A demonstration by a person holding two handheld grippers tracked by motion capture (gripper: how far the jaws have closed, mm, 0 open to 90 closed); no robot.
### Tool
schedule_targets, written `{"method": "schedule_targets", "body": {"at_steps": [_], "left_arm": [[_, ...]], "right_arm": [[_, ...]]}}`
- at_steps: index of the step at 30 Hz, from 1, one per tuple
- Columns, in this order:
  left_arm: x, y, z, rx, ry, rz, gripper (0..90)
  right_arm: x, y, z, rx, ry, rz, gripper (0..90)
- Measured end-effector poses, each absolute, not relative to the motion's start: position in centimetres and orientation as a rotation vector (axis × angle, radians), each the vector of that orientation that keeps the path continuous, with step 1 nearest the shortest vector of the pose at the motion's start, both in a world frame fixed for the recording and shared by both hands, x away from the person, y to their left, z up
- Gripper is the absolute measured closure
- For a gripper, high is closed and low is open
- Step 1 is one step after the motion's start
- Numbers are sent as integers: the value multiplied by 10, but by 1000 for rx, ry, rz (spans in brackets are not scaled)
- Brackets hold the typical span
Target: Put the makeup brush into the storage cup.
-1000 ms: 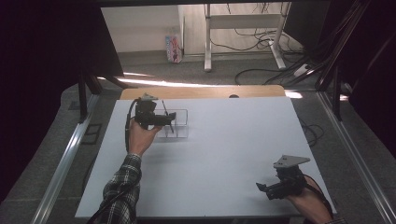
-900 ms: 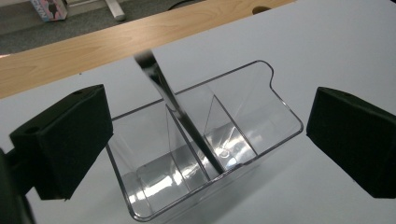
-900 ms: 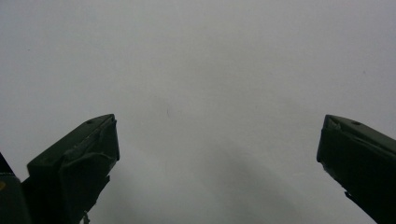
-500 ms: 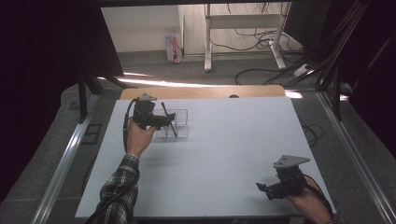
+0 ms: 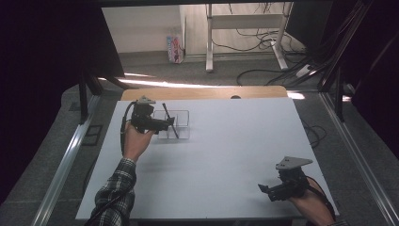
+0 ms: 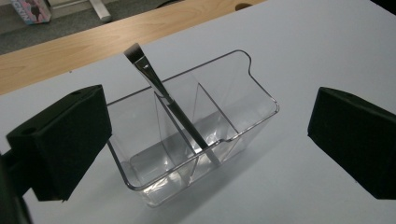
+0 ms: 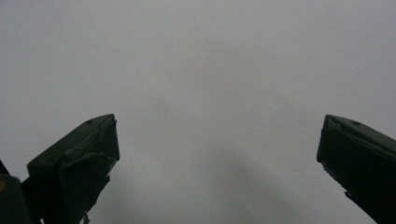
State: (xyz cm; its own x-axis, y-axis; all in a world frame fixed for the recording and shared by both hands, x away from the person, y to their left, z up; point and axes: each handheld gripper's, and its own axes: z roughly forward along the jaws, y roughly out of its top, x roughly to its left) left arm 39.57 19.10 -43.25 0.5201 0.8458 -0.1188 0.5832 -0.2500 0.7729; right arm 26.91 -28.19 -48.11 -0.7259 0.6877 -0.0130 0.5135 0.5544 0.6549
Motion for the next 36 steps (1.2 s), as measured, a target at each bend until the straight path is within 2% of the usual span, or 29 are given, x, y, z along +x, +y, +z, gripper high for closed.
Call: {"method": "schedule_targets", "body": {"at_steps": [11,36], "left_arm": [[380,189,-429,1954,1132,385,0],[355,187,-449,1944,1132,363,0]], "right_arm": [[269,-281,-482,988,2525,928,0],[268,-281,-480,993,2513,945,0]]}}
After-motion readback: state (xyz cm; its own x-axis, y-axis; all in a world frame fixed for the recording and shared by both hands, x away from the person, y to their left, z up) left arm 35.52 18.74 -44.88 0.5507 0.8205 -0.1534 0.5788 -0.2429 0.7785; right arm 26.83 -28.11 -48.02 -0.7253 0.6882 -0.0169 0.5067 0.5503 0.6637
